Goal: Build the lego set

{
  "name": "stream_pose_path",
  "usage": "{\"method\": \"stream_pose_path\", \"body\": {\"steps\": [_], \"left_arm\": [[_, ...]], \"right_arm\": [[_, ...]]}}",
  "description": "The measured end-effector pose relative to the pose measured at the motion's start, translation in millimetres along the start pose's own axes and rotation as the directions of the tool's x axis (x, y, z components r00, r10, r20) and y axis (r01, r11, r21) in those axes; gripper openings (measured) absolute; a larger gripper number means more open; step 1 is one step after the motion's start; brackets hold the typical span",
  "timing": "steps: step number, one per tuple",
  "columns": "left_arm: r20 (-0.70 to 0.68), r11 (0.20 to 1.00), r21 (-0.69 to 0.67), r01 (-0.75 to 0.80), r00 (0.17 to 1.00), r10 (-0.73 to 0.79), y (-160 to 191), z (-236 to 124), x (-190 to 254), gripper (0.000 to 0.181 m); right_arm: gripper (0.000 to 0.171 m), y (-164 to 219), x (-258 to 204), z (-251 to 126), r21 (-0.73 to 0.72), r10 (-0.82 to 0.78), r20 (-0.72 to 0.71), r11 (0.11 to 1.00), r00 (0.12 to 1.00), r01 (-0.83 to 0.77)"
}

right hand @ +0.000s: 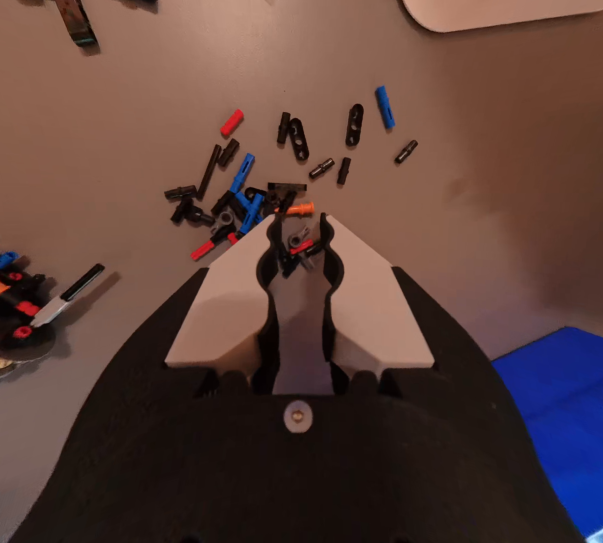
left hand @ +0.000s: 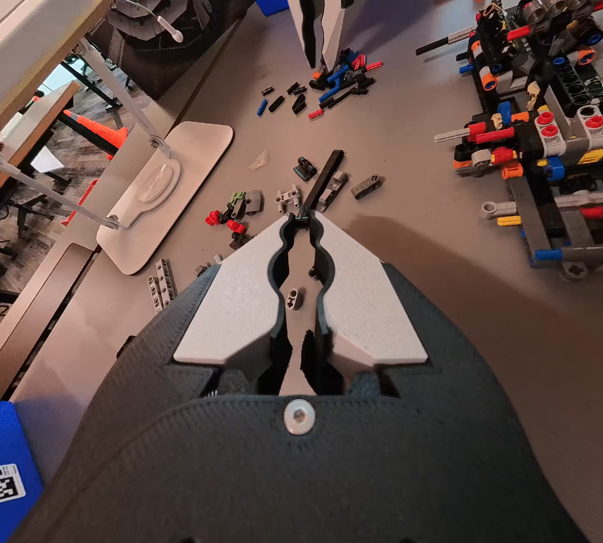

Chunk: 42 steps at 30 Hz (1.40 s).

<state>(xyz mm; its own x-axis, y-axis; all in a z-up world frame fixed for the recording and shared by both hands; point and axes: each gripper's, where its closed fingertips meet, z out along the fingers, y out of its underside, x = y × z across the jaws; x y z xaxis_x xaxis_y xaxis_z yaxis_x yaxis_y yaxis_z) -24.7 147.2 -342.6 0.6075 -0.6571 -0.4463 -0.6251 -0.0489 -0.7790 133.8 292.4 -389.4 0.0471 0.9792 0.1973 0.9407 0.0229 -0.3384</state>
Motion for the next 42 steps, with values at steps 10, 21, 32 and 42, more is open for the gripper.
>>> {"method": "stream_pose_path", "body": {"steps": [10,21,32,42], "left_arm": [[0.002,1.0,-0.011,-0.01,1.0,0.01,3.0,-0.4,-0.9,0.006],[-0.002,1.0,-0.019,-0.005,1.0,0.005,5.8,0.4,-0.6,0.006],[-0.003,1.0,-0.02,-0.003,1.0,0.003,6.4,0.9,-0.4,0.006],[-0.01,1.0,-0.02,0.001,1.0,-0.001,6.1,2.9,1.3,0.006]], "right_arm": [[0.011,-3.8,-5.0,5.8,0.006,-0.013,0.07,1.0,0.997,0.013],[0.006,-0.2,-10.1,3.0,0.006,-0.043,0.075,0.999,0.996,0.042],[0.006,6.6,1.6,-22.0,0.016,-0.024,-0.045,1.0,0.999,0.024],[0.006,63.9,-42.9,-82.8,0.01,0.181,-0.087,0.983,0.98,-0.181]]}}
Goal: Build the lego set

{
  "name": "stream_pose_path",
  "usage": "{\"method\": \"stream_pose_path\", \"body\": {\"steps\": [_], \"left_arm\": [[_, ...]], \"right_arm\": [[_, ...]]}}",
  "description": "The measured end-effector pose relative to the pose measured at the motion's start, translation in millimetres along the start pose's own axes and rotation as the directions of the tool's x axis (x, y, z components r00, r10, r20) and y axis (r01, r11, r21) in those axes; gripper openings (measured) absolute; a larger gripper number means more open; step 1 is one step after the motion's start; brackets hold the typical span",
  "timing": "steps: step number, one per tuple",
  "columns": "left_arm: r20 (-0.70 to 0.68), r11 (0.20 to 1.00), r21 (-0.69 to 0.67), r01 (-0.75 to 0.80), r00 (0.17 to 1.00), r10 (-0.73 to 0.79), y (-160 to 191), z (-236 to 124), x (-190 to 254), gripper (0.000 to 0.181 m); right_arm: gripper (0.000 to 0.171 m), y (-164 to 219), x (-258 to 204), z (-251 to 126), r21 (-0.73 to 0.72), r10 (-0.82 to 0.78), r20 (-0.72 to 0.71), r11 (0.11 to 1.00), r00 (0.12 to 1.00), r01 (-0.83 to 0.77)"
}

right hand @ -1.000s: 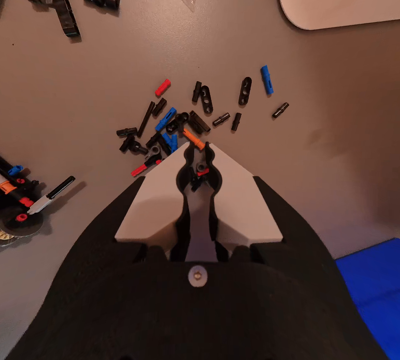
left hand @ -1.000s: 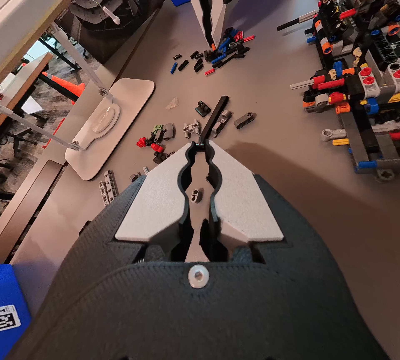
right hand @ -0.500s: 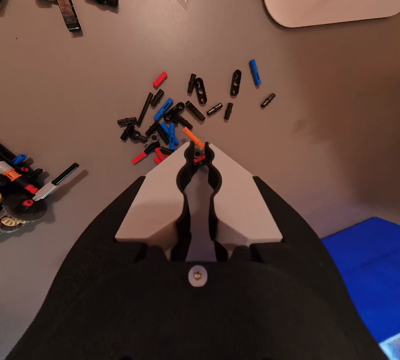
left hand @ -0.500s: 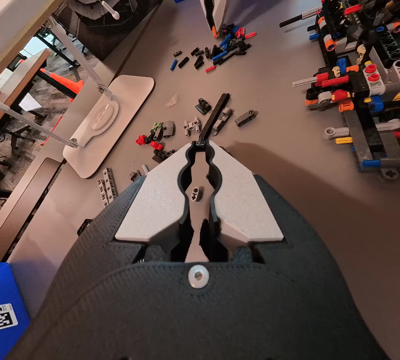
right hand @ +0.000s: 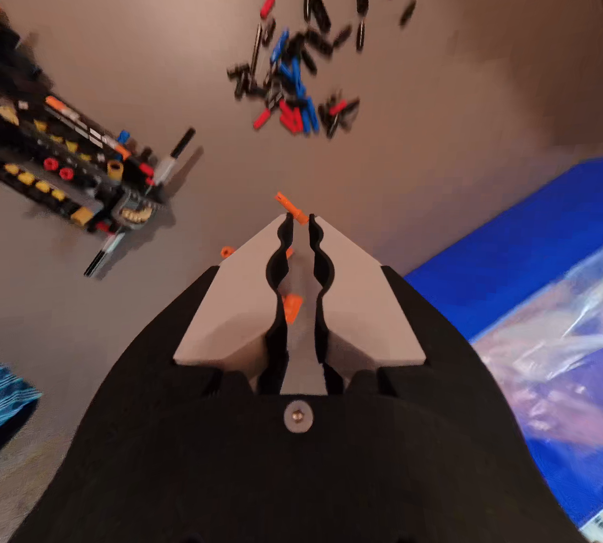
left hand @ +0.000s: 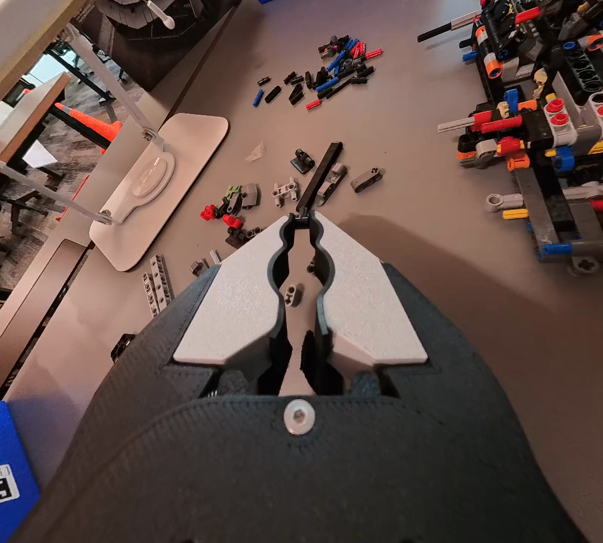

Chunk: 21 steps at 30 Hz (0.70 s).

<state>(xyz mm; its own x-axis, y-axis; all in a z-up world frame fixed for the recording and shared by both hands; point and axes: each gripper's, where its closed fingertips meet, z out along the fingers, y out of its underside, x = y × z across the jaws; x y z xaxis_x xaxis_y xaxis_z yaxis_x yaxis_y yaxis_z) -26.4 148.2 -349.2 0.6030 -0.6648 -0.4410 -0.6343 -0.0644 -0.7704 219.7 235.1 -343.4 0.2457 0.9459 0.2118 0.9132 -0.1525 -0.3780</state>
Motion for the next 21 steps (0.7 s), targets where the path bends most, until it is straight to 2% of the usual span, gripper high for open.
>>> {"method": "stream_pose_path", "body": {"steps": [6,9,12,15,18,21], "left_arm": [[-0.005,1.0,0.004,-0.005,1.0,0.005,-2.8,2.2,3.5,0.006],[-0.004,1.0,0.003,-0.007,1.0,0.007,-3.6,3.3,4.4,0.006],[-0.002,1.0,0.004,-0.005,1.0,0.005,-4.1,4.1,4.7,0.006],[0.001,1.0,0.006,-0.002,1.0,0.002,-4.2,4.8,4.1,0.006],[0.007,1.0,0.013,0.002,1.0,-0.003,-5.4,5.0,3.1,0.006],[0.016,0.999,0.041,0.016,1.0,-0.016,-10.6,4.3,1.1,0.006]], "right_arm": [[0.007,61.3,-16.5,0.4,-0.078,0.145,0.002,0.987,0.99,-0.144],[0.007,75.1,-20.2,6.3,-0.102,0.181,-0.006,0.978,0.984,-0.18],[0.015,82.4,-21.9,10.6,-0.108,0.225,0.007,0.969,0.974,-0.223],[0.02,79.5,-21.7,5.1,-0.072,0.242,0.025,0.968,0.97,-0.24],[0.018,71.8,-17.5,-5.5,-0.03,0.244,0.014,0.969,0.97,-0.243],[0.018,37.4,-23.7,-18.4,0.078,0.185,0.036,0.979,0.982,-0.188]]}}
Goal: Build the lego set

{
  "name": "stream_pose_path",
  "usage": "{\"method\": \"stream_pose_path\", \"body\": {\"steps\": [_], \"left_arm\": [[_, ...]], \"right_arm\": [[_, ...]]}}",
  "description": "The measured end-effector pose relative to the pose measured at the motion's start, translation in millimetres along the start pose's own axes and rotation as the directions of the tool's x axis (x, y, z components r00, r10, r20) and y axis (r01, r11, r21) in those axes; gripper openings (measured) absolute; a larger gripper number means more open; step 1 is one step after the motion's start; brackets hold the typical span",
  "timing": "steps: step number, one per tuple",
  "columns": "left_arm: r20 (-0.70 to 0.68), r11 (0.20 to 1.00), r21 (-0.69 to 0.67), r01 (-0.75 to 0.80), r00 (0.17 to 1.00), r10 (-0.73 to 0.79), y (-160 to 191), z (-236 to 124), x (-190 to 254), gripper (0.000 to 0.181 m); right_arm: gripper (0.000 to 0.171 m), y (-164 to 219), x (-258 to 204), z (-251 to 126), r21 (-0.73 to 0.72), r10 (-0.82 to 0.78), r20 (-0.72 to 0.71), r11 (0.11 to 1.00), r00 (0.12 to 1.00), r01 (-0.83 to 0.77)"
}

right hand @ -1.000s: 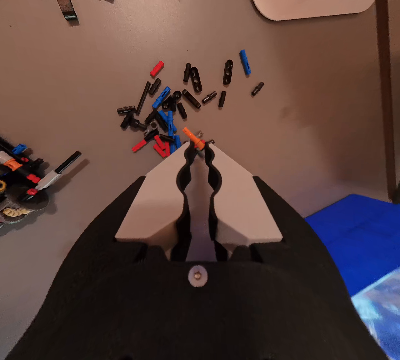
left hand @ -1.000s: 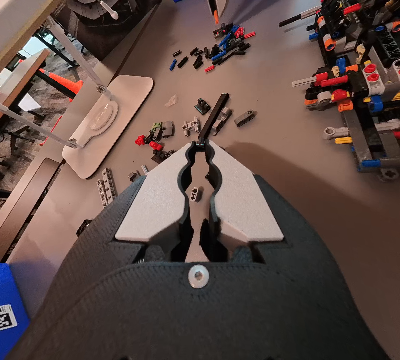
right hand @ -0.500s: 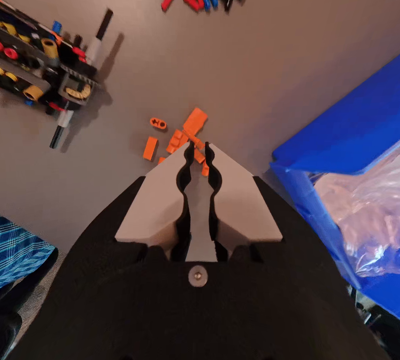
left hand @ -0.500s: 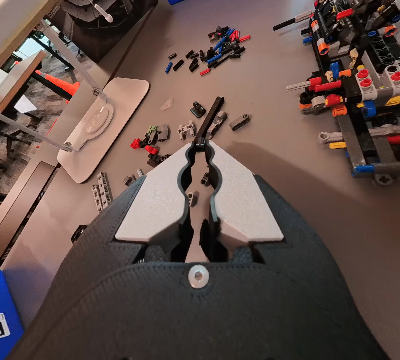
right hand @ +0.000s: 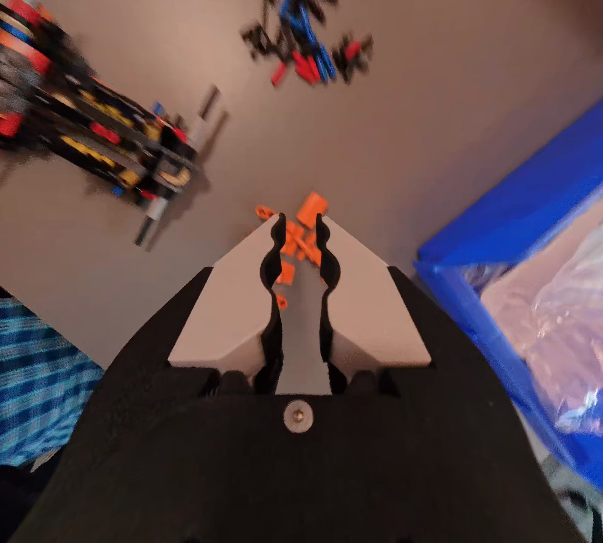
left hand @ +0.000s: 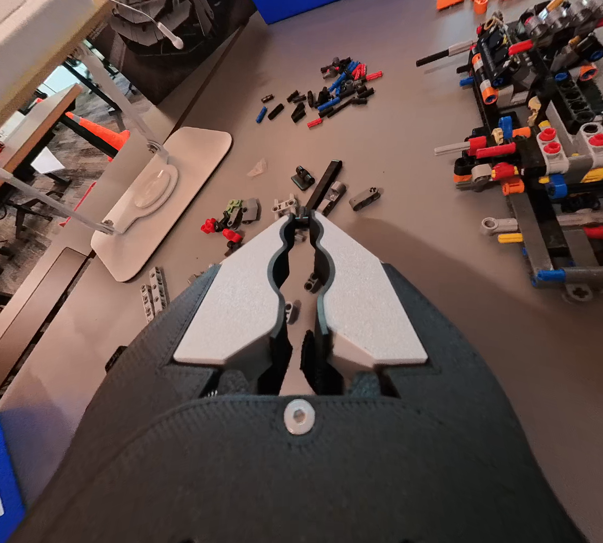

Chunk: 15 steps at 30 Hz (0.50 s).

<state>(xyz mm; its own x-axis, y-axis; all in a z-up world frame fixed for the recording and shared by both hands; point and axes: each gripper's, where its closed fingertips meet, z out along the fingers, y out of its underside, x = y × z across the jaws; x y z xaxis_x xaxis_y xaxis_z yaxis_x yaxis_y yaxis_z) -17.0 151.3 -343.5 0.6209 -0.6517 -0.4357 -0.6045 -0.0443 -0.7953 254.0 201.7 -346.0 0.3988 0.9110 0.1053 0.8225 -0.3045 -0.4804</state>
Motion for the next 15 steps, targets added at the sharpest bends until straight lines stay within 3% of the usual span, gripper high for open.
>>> {"method": "stream_pose_path", "body": {"steps": [3,7,12,15], "left_arm": [[-0.011,0.999,0.046,0.025,1.0,-0.025,-8.9,-2.5,0.8,0.005],[-0.035,0.994,0.102,0.048,0.998,-0.045,-18.6,-6.4,3.8,0.005],[-0.058,0.986,0.163,0.041,0.998,-0.031,-29.9,-13.9,7.7,0.005],[-0.071,0.979,0.203,0.027,0.997,-0.013,-37.8,-20.5,10.5,0.005]], "right_arm": [[0.019,-60.3,-30.8,-5.4,0.189,-0.117,0.06,0.977,0.991,0.104],[0.02,-137.3,-95.1,-3.7,0.409,-0.345,0.099,0.869,0.933,0.278],[0.017,-181.9,-139.8,22.2,0.419,-0.557,0.02,0.759,0.831,0.498],[0.015,-194.1,-153.3,35.1,0.429,-0.605,0.039,0.729,0.795,0.533]]}}
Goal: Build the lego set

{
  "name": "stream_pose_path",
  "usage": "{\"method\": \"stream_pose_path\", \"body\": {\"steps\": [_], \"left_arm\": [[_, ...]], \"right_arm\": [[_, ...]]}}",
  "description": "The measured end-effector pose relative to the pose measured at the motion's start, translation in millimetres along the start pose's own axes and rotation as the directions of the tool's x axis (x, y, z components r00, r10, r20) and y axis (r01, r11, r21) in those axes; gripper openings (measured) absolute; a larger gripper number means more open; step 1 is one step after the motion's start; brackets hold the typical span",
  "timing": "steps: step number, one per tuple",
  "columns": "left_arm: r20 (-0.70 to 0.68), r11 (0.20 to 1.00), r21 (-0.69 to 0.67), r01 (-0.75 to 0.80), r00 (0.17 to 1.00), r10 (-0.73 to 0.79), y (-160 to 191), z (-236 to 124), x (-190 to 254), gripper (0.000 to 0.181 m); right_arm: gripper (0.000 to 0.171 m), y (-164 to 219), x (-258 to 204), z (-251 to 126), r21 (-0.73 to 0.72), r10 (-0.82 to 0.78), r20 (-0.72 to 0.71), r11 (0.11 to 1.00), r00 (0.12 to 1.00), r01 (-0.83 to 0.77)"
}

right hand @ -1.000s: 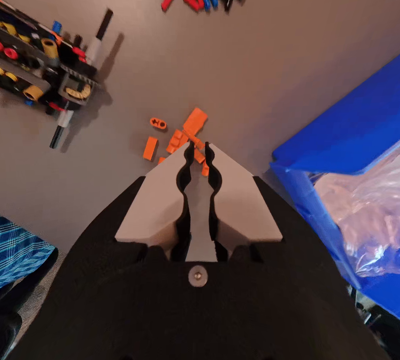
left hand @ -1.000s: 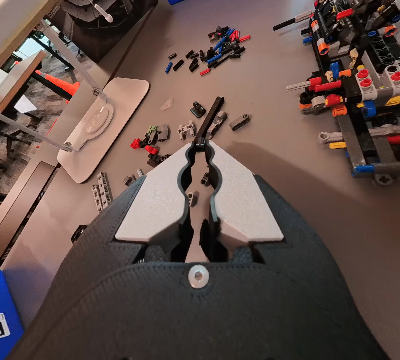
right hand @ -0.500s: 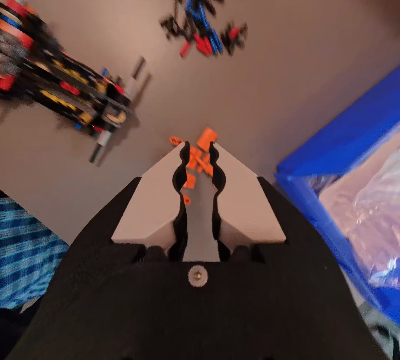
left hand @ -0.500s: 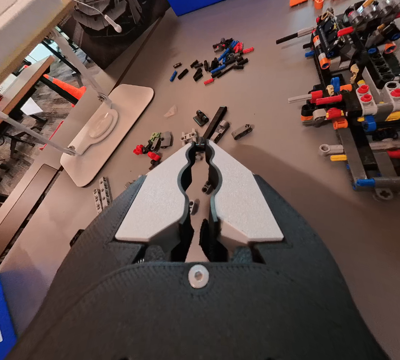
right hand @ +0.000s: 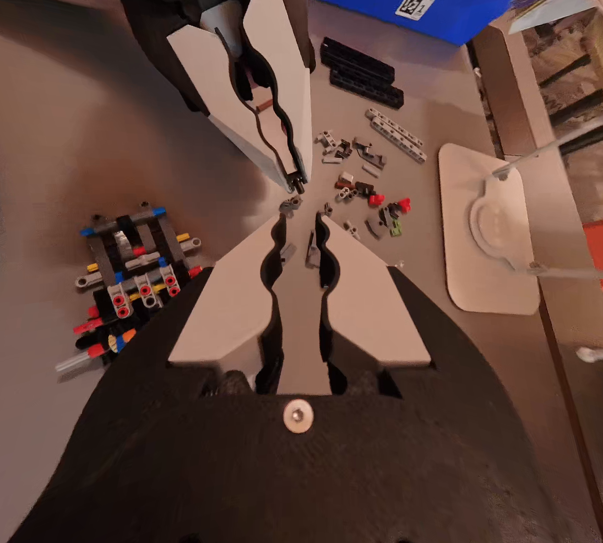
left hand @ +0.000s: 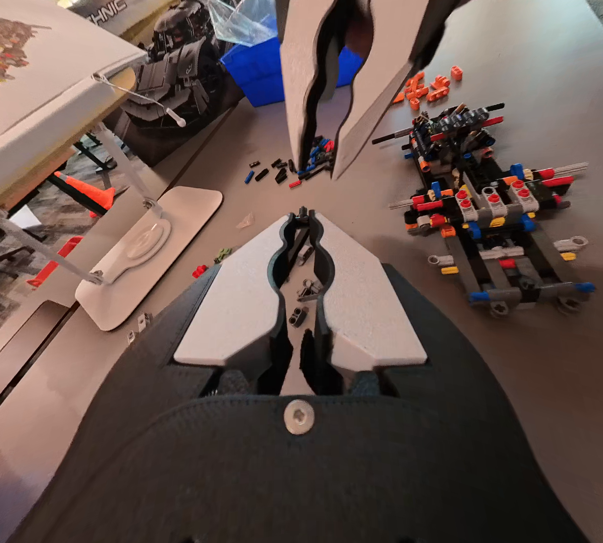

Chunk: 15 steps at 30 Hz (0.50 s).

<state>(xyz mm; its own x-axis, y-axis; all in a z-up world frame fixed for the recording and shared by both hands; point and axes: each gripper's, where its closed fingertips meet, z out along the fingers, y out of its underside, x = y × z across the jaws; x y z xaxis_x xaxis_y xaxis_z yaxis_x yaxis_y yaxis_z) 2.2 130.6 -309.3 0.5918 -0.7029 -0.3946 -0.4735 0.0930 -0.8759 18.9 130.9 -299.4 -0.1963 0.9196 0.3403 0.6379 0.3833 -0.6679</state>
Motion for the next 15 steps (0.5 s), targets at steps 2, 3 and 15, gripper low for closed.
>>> {"method": "stream_pose_path", "body": {"steps": [2,3,15], "left_arm": [[0.017,1.0,0.011,-0.02,1.0,0.02,-3.7,-3.0,-1.6,0.005],[0.032,0.999,0.011,-0.042,0.999,0.041,-4.9,-4.2,-3.0,0.005],[0.15,0.953,0.041,-0.299,0.945,0.29,-29.4,-9.2,5.5,0.005]], "right_arm": [[0.014,-0.6,-0.8,8.3,-0.01,0.052,0.05,0.999,0.997,-0.051],[0.014,-1.8,-0.6,10.3,-0.005,0.103,0.079,0.995,0.991,-0.103],[0.014,-29.6,-4.8,-0.6,0.032,0.578,0.531,0.717,0.62,-0.696]]}}
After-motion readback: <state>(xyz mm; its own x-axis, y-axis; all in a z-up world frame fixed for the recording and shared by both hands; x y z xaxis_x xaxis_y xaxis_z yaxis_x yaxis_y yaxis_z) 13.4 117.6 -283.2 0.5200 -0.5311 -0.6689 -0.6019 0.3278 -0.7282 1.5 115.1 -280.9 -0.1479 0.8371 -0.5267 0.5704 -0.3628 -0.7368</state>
